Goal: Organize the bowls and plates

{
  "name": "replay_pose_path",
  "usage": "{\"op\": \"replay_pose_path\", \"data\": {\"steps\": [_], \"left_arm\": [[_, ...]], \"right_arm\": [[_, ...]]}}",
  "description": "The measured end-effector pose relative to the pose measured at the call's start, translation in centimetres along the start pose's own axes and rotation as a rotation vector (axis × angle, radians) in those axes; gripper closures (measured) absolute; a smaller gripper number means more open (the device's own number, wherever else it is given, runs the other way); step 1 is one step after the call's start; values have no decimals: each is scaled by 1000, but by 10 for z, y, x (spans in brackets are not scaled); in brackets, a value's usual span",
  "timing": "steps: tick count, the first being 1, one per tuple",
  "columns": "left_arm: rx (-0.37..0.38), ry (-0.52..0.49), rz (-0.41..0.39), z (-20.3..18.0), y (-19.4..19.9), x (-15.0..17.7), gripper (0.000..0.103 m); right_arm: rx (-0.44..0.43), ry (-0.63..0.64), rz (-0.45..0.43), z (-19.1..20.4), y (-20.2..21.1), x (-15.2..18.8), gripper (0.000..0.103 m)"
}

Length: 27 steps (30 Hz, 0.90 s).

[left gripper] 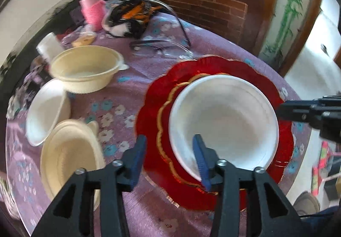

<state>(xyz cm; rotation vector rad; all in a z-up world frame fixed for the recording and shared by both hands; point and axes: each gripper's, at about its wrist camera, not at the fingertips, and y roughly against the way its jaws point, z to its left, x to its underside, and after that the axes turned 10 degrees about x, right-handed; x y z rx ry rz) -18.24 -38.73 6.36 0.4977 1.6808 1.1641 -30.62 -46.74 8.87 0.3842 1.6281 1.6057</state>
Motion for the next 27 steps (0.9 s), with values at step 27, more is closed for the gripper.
{"op": "replay_pose_path", "data": {"steps": [27], "left_arm": [[-326,620,-187,181,171,218,52]], "right_arm": [[-132,350,66,223,-38,-13,62]]}}
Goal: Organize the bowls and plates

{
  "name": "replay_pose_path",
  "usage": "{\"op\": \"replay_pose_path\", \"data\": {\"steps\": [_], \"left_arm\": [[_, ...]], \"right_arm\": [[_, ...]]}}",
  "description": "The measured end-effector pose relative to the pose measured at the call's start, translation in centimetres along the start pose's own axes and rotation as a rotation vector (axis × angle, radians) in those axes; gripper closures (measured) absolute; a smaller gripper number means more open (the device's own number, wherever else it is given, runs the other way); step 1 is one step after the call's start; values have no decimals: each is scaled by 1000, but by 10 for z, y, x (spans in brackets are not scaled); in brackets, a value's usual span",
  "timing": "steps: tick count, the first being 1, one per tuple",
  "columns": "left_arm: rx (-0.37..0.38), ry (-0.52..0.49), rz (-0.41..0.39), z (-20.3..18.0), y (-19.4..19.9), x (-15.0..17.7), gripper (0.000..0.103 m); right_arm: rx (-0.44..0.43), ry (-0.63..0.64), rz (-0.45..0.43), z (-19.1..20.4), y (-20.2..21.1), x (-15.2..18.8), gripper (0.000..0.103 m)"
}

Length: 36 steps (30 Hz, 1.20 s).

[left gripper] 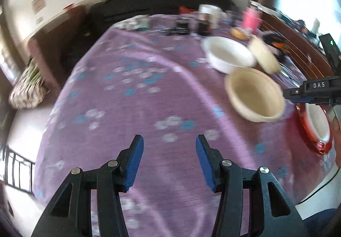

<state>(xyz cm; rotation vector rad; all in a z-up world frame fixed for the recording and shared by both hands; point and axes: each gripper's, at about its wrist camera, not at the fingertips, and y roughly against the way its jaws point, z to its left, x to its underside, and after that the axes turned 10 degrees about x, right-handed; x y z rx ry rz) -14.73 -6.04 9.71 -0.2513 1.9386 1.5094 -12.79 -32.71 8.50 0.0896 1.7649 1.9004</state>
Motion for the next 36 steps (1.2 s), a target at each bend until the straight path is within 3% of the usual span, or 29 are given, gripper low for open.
{"op": "replay_pose_path", "data": {"steps": [3,6,11,15,16,17,21,26,36], "left_arm": [[-34,57,0,30,9,10,52],[-62,106,-2,53,18,20,52],[-90,160,-7,75,27,25,52],[-99,154,-3,75,31,27,52],[-99,155,-1,73,32,28,52],[-101,157,1,73,32,29,52],[-111,174,13,70,32,35,52],[-116,196,15,67,34,39,52],[-114,207,6,55,37,38,52]], "right_arm": [[102,0,3,5,-13,-19,47],[203,21,17,3,-28,-34,46],[217,50,111,5,-62,-47,44],[194,84,132,15,-77,-43,48],[206,108,126,20,-79,-40,53],[198,136,122,26,-80,-37,66],[149,209,119,50,-77,-26,80],[59,286,149,76,-71,-4,81],[-34,421,154,106,-53,26,80]]}}
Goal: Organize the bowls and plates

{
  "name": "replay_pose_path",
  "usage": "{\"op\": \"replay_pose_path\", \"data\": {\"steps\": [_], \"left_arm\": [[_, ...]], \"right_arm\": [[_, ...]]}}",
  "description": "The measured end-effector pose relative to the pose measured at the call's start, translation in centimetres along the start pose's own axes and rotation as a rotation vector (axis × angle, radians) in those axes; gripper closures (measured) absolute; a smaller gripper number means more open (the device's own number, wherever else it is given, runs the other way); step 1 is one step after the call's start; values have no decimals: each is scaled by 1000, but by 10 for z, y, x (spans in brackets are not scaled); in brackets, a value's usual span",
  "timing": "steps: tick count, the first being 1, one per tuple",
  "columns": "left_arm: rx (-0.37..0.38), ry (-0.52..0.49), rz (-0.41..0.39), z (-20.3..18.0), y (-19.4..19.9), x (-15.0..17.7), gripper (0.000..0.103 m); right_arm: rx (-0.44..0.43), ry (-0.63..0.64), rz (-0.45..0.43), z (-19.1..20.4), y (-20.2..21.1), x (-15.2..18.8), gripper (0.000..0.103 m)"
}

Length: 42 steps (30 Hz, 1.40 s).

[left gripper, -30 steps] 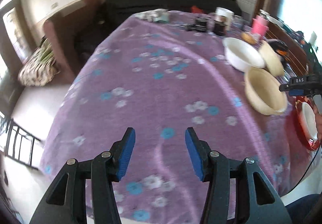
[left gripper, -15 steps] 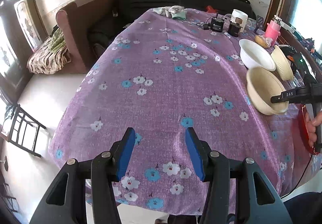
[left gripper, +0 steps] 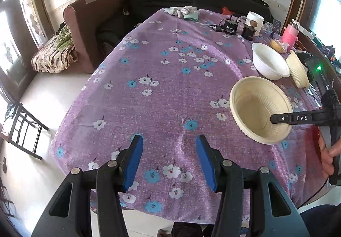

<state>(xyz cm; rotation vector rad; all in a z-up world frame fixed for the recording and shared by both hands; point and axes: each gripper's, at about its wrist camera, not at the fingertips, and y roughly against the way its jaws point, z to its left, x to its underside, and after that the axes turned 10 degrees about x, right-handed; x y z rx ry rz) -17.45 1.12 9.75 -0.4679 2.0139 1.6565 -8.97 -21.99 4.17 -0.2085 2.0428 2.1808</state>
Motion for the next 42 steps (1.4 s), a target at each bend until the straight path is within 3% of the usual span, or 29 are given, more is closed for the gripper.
{"op": "replay_pose_path", "data": {"steps": [12,18,27,29,31,33,34,36,42], "left_arm": [[79,9,32,-10,-19,-26,48],[205,-38,83,-33,-49,-53,40],[219,-95,172,-61,-107,-69,40],[220,-111,182,-64,-116,-71,48],[222,-122,200,-66,-122,-72,70],[242,-130,205,-70,-126,-71,78],[239,-145,202,-72,-126,-70,80],[232,-176,203,-79,-126,-67,86],[216,-205,206,-84,-125,-62,88]], "right_arm": [[-65,-79,-83,-29,40,10,72],[-78,-141,-95,-43,49,19,67],[-70,-137,-78,-28,35,18,67],[-52,-133,-73,-25,30,16,67],[-50,-146,-66,-24,25,13,67],[-47,-144,-58,-23,19,11,67],[-48,-146,-60,-21,17,10,67],[-56,-135,-62,-19,14,8,81],[-49,-136,-73,-15,14,5,84]]}}
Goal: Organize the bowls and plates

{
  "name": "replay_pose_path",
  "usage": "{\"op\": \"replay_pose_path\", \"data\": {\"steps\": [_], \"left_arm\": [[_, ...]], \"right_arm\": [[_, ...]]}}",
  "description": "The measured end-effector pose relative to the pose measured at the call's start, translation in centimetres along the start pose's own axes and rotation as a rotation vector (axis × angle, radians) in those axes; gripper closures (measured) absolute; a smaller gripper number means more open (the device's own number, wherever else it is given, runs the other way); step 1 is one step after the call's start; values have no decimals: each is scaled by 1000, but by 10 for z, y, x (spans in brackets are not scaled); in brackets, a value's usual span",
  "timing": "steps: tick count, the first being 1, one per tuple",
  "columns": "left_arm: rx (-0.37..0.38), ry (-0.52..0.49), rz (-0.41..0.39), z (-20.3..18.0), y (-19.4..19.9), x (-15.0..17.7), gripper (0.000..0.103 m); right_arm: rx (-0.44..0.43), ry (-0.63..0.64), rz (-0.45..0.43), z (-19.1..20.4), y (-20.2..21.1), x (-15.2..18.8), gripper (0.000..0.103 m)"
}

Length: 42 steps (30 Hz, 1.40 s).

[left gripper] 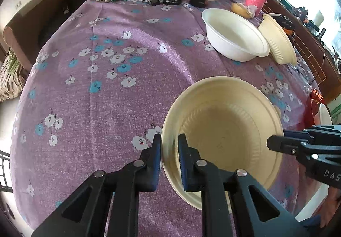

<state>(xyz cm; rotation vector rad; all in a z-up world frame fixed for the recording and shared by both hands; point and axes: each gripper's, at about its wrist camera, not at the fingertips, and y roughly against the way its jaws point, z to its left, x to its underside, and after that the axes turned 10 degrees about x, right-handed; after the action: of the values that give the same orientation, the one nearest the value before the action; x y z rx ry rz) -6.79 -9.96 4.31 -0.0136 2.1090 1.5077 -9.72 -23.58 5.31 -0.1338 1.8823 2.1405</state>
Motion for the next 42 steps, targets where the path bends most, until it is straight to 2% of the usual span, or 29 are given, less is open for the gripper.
{"op": "replay_pose_path", "data": {"steps": [24,33,42], "left_arm": [[-87,67,-95,-4,52,29,88],[-119,36,-127,-23,68,28,88],[-115,0,-135,-47,70,26,88]], "right_arm": [[-74,86,-35,17,22,3,85],[-104,88,-68,11,41,9,85],[-120,55,-93,-11,58,18,85]]}}
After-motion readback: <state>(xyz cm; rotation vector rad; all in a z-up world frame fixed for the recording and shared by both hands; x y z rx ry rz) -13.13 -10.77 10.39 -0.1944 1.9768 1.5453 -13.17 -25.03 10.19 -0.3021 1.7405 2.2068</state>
